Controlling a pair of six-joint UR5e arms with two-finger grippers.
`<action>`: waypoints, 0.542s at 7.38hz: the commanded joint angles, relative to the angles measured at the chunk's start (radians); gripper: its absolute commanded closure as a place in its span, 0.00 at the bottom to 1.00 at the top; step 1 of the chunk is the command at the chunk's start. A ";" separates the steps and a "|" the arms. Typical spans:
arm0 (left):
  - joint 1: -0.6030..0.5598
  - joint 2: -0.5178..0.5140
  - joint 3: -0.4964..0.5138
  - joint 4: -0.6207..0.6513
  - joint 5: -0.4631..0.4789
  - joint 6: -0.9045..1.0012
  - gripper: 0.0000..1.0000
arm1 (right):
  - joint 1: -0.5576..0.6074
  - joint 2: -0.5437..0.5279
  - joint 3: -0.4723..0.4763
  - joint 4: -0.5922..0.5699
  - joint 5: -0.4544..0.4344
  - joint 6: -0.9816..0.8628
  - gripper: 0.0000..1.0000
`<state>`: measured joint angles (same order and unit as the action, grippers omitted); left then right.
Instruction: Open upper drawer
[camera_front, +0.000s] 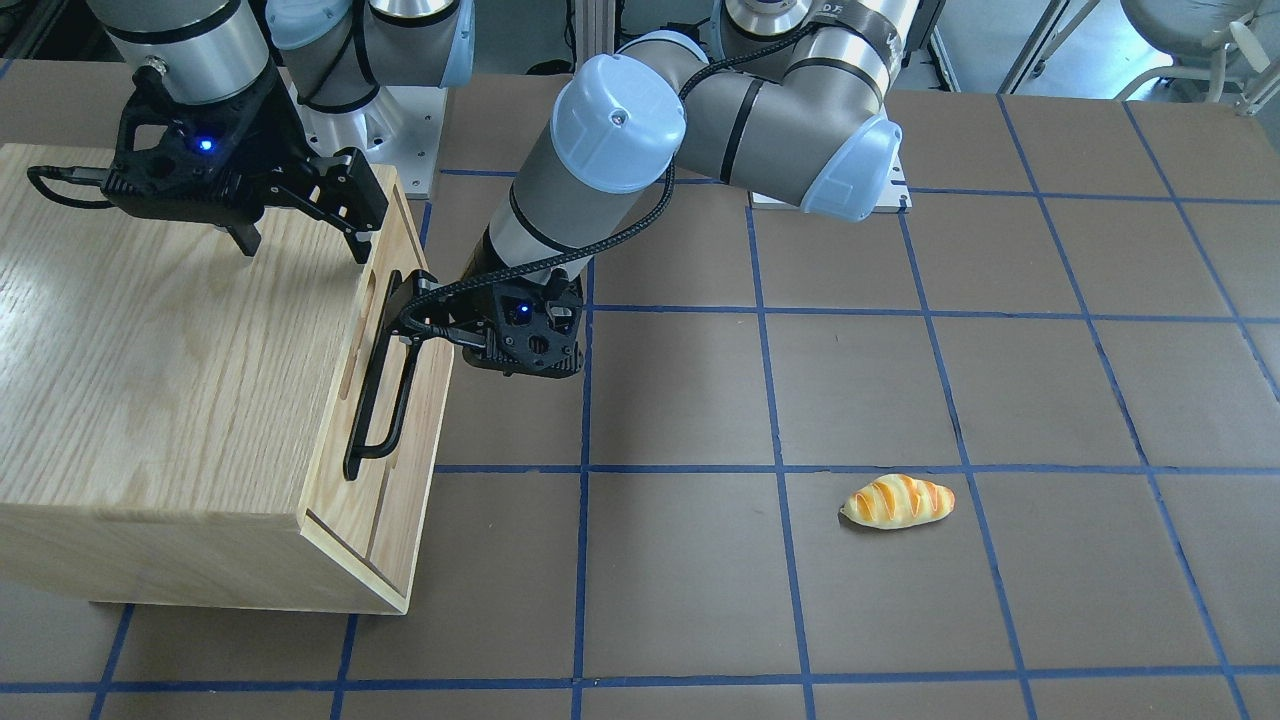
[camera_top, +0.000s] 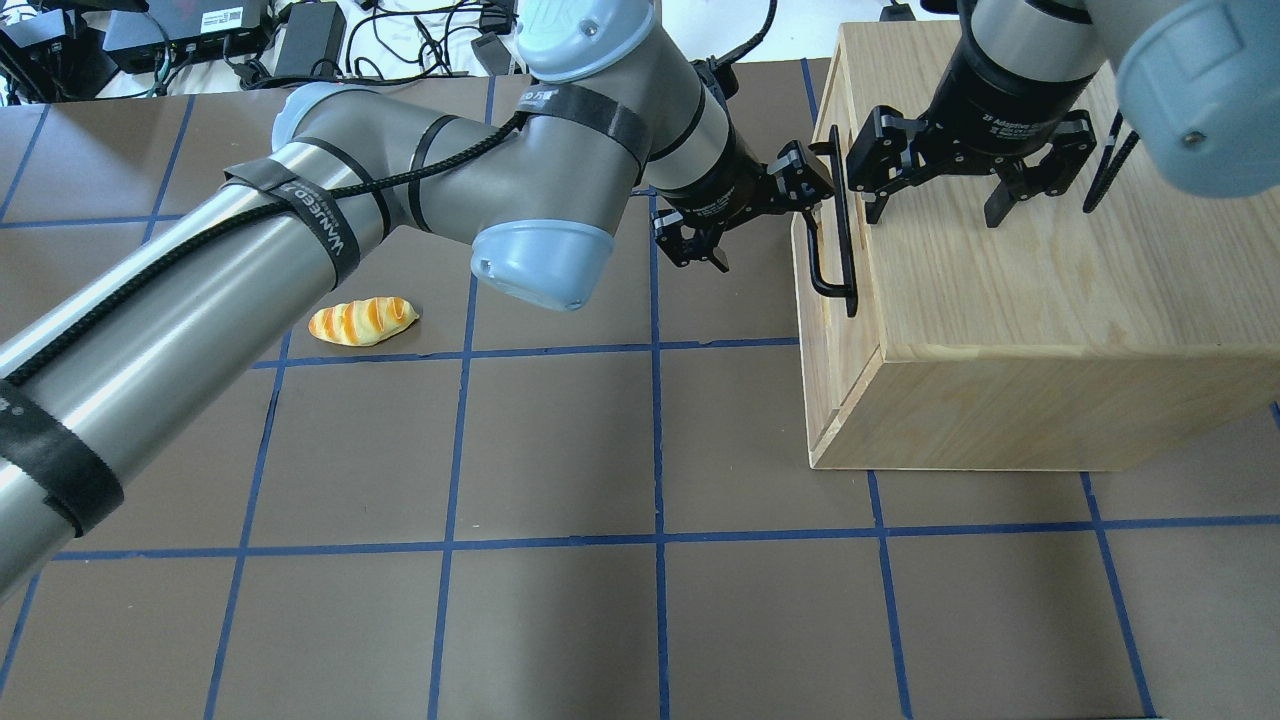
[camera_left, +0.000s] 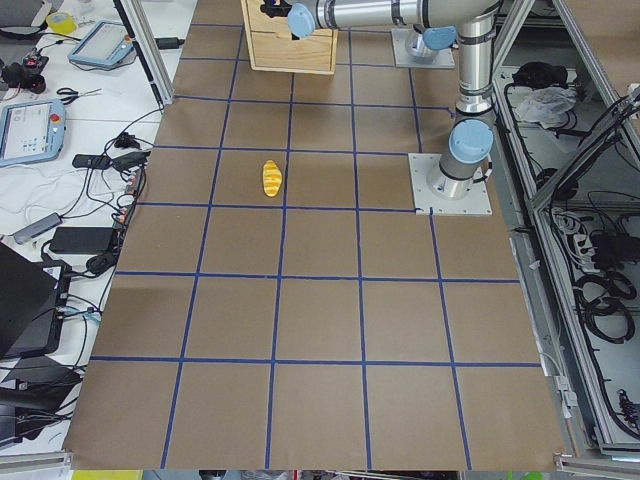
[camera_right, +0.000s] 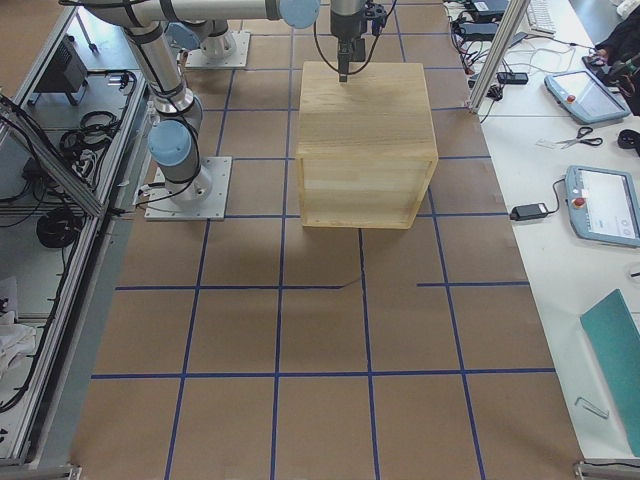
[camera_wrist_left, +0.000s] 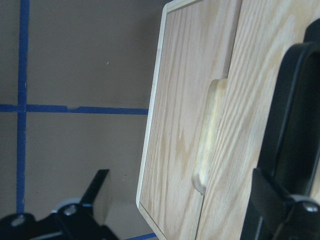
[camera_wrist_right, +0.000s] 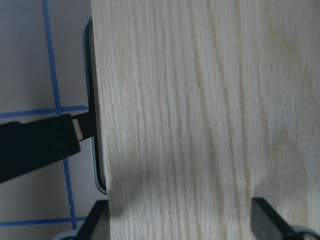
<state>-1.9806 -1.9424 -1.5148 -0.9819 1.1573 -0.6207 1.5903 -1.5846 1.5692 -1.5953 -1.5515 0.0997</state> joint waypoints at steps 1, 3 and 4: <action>-0.023 -0.003 0.004 0.000 0.002 -0.037 0.00 | 0.000 0.000 0.000 0.000 -0.001 0.000 0.00; -0.023 -0.006 0.004 0.009 0.002 -0.037 0.00 | 0.000 0.000 0.000 0.000 0.001 0.000 0.00; -0.023 -0.007 0.004 0.035 0.001 -0.037 0.00 | 0.000 0.000 0.000 0.000 -0.001 0.000 0.00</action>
<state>-2.0026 -1.9474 -1.5111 -0.9690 1.1593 -0.6572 1.5907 -1.5846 1.5692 -1.5953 -1.5513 0.0997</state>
